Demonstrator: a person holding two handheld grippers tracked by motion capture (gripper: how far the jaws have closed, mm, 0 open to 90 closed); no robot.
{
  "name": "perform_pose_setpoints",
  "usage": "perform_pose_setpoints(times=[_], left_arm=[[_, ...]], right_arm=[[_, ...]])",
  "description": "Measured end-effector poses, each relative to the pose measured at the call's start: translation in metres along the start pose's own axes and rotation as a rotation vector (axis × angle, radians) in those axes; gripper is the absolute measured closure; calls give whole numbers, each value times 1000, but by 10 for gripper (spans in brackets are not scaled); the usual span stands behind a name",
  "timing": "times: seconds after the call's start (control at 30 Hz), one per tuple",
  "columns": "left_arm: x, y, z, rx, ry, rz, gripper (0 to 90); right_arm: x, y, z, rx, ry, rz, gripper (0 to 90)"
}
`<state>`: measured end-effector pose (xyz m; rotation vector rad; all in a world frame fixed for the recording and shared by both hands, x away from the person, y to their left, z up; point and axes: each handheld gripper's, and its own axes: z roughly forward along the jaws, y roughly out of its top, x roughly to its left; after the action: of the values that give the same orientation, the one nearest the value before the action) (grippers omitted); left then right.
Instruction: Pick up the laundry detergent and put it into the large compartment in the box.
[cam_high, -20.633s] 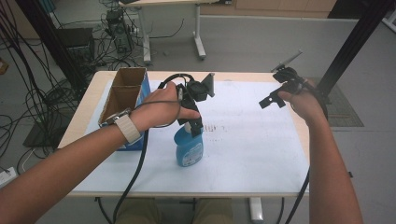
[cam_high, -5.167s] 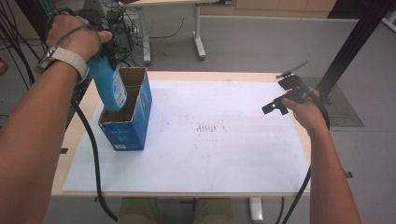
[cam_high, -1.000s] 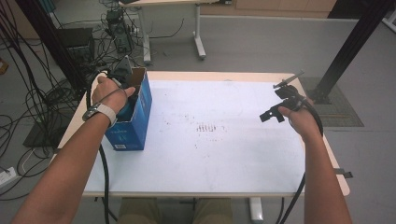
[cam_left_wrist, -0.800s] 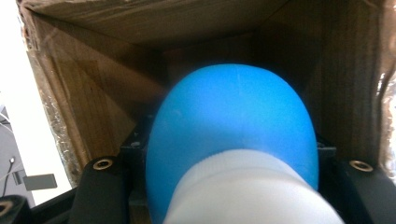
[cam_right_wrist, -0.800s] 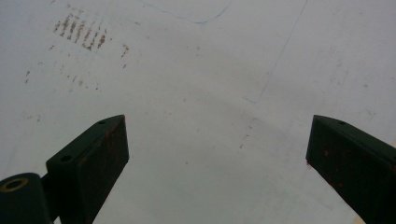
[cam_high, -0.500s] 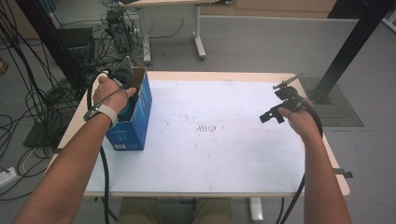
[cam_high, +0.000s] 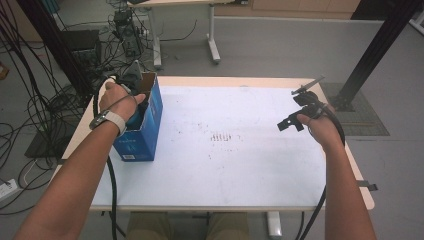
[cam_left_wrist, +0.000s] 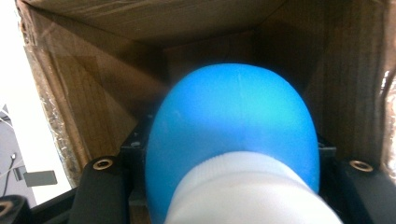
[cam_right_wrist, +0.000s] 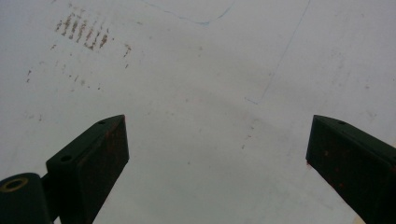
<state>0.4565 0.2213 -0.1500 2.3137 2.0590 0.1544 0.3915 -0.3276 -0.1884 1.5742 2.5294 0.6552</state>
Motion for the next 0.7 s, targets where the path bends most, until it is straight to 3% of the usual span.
perform_pose_setpoints(times=[0.7], left_arm=[[0, -2, 0, -6, 0, 2, 386]], right_arm=[[5, 2, -4, -1, -9, -5, 56]])
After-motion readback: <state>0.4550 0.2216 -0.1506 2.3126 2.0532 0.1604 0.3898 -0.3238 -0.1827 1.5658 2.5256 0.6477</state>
